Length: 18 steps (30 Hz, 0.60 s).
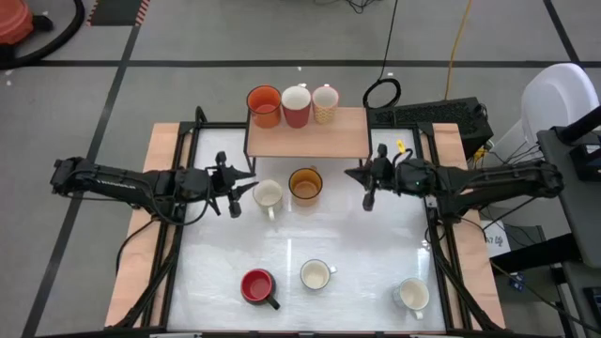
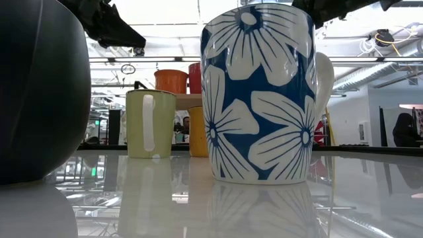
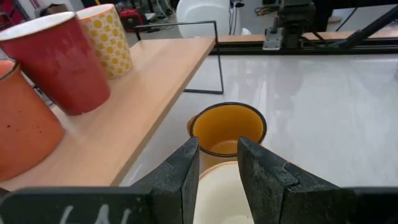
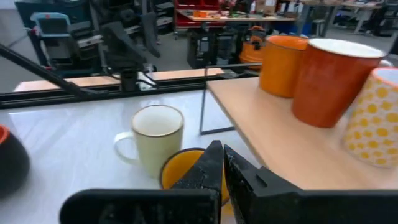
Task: Place coffee mugs
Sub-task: Put the black mug on the shelf
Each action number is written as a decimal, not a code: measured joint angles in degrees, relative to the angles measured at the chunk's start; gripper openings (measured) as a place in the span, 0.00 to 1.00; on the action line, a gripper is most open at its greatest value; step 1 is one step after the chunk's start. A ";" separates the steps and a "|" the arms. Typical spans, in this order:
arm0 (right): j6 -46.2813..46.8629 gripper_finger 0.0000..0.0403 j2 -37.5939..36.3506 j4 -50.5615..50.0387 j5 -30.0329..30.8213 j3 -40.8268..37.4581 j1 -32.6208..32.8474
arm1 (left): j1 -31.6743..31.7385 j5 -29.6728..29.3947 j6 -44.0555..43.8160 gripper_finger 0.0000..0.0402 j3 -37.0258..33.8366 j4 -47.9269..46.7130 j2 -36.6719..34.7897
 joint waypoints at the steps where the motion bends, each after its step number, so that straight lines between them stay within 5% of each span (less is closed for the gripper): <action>1: 0.40 0.00 0.21 -0.01 0.75 0.00 0.83 | -0.26 0.00 0.00 0.29 0.00 -0.05 0.00; 18: 1.53 0.00 7.28 0.62 2.60 -0.02 5.93 | -1.73 0.00 -4.81 0.29 0.00 0.05 0.00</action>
